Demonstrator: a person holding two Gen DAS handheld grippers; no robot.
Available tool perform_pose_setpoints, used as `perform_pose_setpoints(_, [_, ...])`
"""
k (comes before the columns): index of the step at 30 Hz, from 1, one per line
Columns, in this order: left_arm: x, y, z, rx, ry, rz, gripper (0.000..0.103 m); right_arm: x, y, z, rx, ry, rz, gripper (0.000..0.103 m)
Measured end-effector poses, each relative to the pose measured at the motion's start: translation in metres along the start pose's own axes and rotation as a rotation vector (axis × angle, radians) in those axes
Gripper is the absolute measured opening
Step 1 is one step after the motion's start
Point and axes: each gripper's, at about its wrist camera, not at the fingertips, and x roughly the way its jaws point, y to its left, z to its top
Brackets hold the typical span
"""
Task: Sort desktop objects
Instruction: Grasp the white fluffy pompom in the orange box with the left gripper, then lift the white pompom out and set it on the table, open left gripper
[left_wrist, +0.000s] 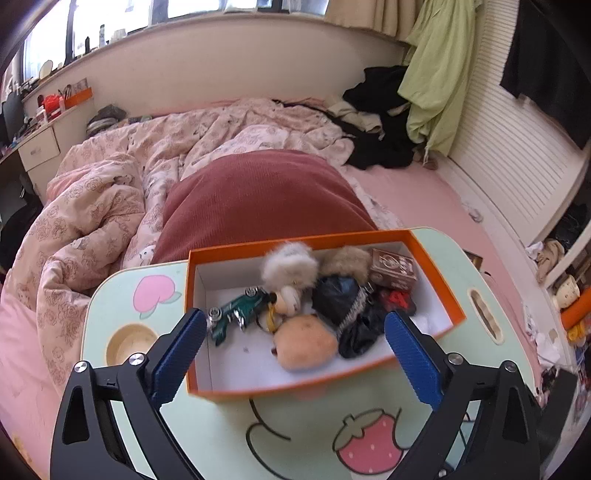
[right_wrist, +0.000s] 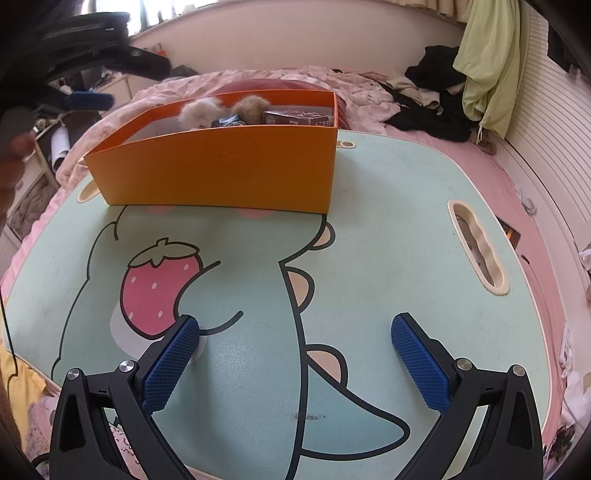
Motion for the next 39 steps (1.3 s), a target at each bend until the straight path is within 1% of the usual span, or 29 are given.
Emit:
perform_pose_setpoints(2, [0.029,0.005,0.018,-0.04,0.083,0.022,0.074,0.0,0.0,0.0,0.0,0.0,0.0,0.103])
perform_pose_setpoints(4, [0.055,0.01,0.028,-0.091,0.155,0.016,0.071,0.0,0.0,0.0,0.0,0.0,0.0,0.103])
perform_pose_setpoints(6, [0.075,0.012,0.031,-0.117,0.199,0.017,0.071,0.0,0.0,0.0,0.0,0.0,0.001,0.103])
perform_pose_setpoints(8, [0.087,0.009,0.033,-0.125,0.209,0.042,0.068,0.0,0.0,0.0,0.0,-0.001,0.001,0.103])
perform_pose_setpoints(10, [0.098,0.006,0.034,-0.118,0.227,0.051,0.067,0.0,0.0,0.0,0.001,-0.001,0.0,0.103])
perform_pose_setpoints(11, [0.103,0.007,0.035,-0.126,0.239,0.048,0.059,0.0,0.0,0.0,0.0,-0.001,0.0,0.103])
perform_pose_setpoints(12, [0.107,0.008,0.037,-0.136,0.25,0.044,0.054,0.0,0.001,-0.001,0.001,-0.001,0.001,0.103])
perform_pose_setpoints(13, [0.111,0.008,0.037,-0.143,0.259,0.034,0.041,0.0,0.001,-0.001,0.001,-0.001,0.0,0.103])
perform_pose_setpoints(15, [0.108,0.008,0.037,-0.146,0.257,-0.012,0.041,0.001,0.001,-0.001,0.001,-0.001,0.001,0.103])
perform_pose_setpoints(18, [0.084,0.007,0.034,-0.136,0.19,-0.069,0.041,0.0,0.001,-0.001,0.001,-0.001,0.001,0.103])
perform_pose_setpoints(20, [0.057,0.006,0.032,-0.129,0.125,-0.111,0.041,0.0,0.001,-0.001,0.001,-0.002,0.0,0.103])
perform_pose_setpoints(22, [0.023,0.004,0.027,-0.114,0.053,-0.158,0.041,0.0,0.001,-0.001,0.001,-0.002,0.0,0.103])
perform_pose_setpoints(25, [-0.023,-0.007,0.005,-0.07,-0.028,-0.22,0.041,0.0,0.001,-0.001,0.001,-0.002,0.0,0.103])
perform_pose_setpoints(28, [-0.044,-0.015,-0.031,-0.04,-0.05,-0.261,0.041,0.0,0.001,-0.001,0.001,-0.002,0.0,0.103])
perform_pose_setpoints(29, [-0.044,-0.015,-0.044,-0.048,-0.039,-0.283,0.041,-0.001,0.001,-0.001,0.001,-0.002,0.0,0.103])
perform_pose_setpoints(31, [-0.036,-0.015,-0.068,-0.077,0.009,-0.334,0.041,-0.001,0.001,-0.001,0.001,-0.002,0.0,0.103])
perform_pose_setpoints(32, [-0.03,-0.017,-0.078,-0.077,0.027,-0.328,0.041,-0.001,0.001,0.0,0.001,-0.002,0.001,0.103])
perform_pose_setpoints(34, [-0.016,-0.023,-0.09,-0.045,0.04,-0.262,0.041,-0.001,0.001,-0.001,0.001,-0.002,0.0,0.103])
perform_pose_setpoints(36, [-0.003,-0.026,-0.093,-0.03,0.042,-0.218,0.041,-0.001,0.001,0.0,0.001,-0.002,0.0,0.103])
perform_pose_setpoints(37, [0.0,-0.026,-0.094,-0.035,0.035,-0.215,0.044,-0.001,0.001,0.0,0.002,-0.002,0.001,0.103])
perform_pose_setpoints(38, [0.002,-0.026,-0.095,-0.046,0.025,-0.224,0.05,-0.001,0.001,0.0,0.002,-0.002,0.001,0.103])
perform_pose_setpoints(39, [0.002,-0.023,-0.095,-0.059,0.018,-0.234,0.054,-0.001,0.001,0.0,0.002,-0.002,0.001,0.103])
